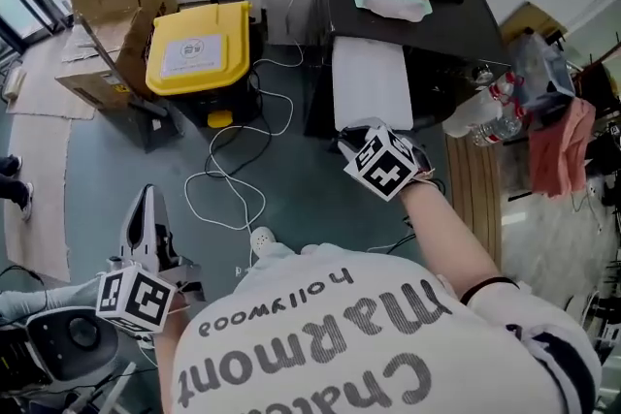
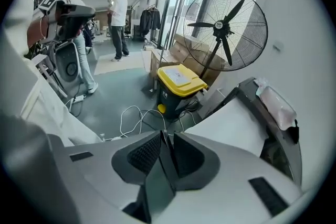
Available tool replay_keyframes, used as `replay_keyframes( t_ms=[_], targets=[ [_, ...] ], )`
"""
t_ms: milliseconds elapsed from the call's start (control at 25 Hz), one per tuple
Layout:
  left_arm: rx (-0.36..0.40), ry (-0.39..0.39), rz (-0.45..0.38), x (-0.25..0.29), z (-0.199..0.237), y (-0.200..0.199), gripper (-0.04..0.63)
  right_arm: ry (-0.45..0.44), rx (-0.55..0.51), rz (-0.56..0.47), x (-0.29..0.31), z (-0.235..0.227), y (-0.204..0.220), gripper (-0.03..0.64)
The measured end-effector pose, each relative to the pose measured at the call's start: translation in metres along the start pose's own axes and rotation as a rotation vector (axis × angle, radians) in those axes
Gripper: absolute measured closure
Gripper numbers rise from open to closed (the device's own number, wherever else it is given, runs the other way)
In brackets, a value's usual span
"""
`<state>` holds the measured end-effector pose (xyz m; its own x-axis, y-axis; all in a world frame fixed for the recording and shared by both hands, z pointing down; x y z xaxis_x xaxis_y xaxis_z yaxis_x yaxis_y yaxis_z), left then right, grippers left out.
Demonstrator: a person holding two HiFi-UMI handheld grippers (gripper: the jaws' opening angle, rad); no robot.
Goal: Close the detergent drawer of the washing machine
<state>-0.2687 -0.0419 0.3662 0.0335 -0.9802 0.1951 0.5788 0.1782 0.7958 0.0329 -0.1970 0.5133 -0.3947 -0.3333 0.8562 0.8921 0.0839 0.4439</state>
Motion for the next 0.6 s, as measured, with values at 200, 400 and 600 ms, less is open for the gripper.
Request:
replay_keyframes(
  t_ms=[200, 400, 600],
  targets=[
    [0.001, 0.073, 0.032, 0.033, 0.014, -0.018, 0.588, 0.039, 0.033, 0.029, 0.001, -0.001, -0.001, 0.523],
    [0.01, 0.135, 0.057, 0.064, 0.016, -0.03, 0.588, 0.015, -0.012, 0.067, -0.001, -0.004, -0.001, 0.535],
    [0.013, 0.182, 0.076, 0.081, 0.02, -0.035, 0.588, -0.015, -0.01, 0.091, -0.001, -0.002, 0.0, 0.543]
  ],
)
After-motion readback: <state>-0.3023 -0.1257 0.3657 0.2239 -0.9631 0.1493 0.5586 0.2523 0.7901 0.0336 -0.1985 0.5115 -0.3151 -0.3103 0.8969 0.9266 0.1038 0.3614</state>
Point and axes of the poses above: the fingertips, and each gripper's own axes: x forward along the fingers, z to its left, y out of its underside, the point moved 1 cm from there along -x, backward along the fingers, and after that the axes turned 8 degrees about -x, right-handed, at the moved point
